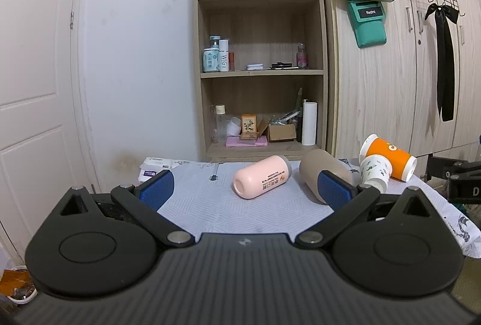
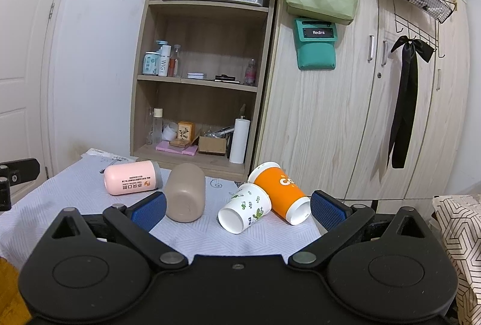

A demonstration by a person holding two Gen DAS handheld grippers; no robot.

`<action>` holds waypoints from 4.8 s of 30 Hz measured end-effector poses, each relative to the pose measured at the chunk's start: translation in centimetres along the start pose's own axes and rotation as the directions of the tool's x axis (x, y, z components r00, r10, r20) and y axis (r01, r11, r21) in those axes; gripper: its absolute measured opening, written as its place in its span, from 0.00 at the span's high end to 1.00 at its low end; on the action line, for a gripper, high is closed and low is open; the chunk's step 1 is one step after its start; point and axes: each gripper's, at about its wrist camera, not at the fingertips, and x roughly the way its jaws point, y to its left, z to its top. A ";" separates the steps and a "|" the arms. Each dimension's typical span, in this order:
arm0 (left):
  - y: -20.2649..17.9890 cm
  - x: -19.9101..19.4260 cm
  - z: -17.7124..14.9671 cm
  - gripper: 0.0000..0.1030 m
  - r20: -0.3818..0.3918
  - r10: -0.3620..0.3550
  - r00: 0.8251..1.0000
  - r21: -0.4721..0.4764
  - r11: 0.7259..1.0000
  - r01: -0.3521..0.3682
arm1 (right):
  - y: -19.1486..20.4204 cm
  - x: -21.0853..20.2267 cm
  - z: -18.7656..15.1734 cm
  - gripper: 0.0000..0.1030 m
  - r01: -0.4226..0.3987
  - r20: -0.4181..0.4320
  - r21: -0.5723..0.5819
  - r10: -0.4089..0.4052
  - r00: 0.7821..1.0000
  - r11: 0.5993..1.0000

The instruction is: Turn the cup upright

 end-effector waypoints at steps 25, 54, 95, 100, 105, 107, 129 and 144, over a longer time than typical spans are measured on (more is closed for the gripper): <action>-0.7 5.6 3.1 0.00 -0.138 -0.181 0.974 0.198 0.958 0.206 | -0.5 3.7 -0.6 0.00 -0.154 -0.113 0.050 0.159 0.981 0.987; 1.7 33.5 2.6 0.15 -0.587 -0.401 0.703 0.187 0.778 0.599 | 1.7 15.4 -1.7 0.00 -0.406 -0.265 0.052 0.404 0.875 0.912; -0.7 23.1 -0.1 0.40 -0.685 -0.510 0.520 -0.372 0.859 0.352 | 0.5 12.4 -4.6 0.00 -0.444 -0.359 0.237 0.502 0.787 0.864; -1.6 23.3 -1.4 0.40 -0.693 -0.560 0.453 -0.448 0.828 0.338 | 0.1 12.4 -5.0 0.00 -0.422 -0.372 0.275 0.501 0.781 0.864; -2.2 23.9 -1.6 0.36 -0.687 -0.618 0.382 -0.493 0.783 0.380 | -0.3 13.1 -5.3 0.00 -0.430 -0.378 0.356 0.549 0.746 0.830; -2.0 24.1 -1.3 0.30 -0.668 -0.651 0.361 -0.522 0.755 0.396 | -0.4 13.5 -5.3 0.00 -0.440 -0.375 0.391 0.577 0.726 0.808; -2.7 27.8 -1.4 0.34 -0.622 -0.725 0.296 -0.517 0.664 0.540 | 1.3 19.9 -5.6 0.06 -0.366 -0.408 0.678 0.741 0.534 0.637; -2.5 23.6 -0.8 0.42 -0.600 -0.716 0.358 -0.464 0.676 0.573 | 1.8 18.6 -5.2 0.25 -0.449 -0.378 0.609 0.736 0.561 0.654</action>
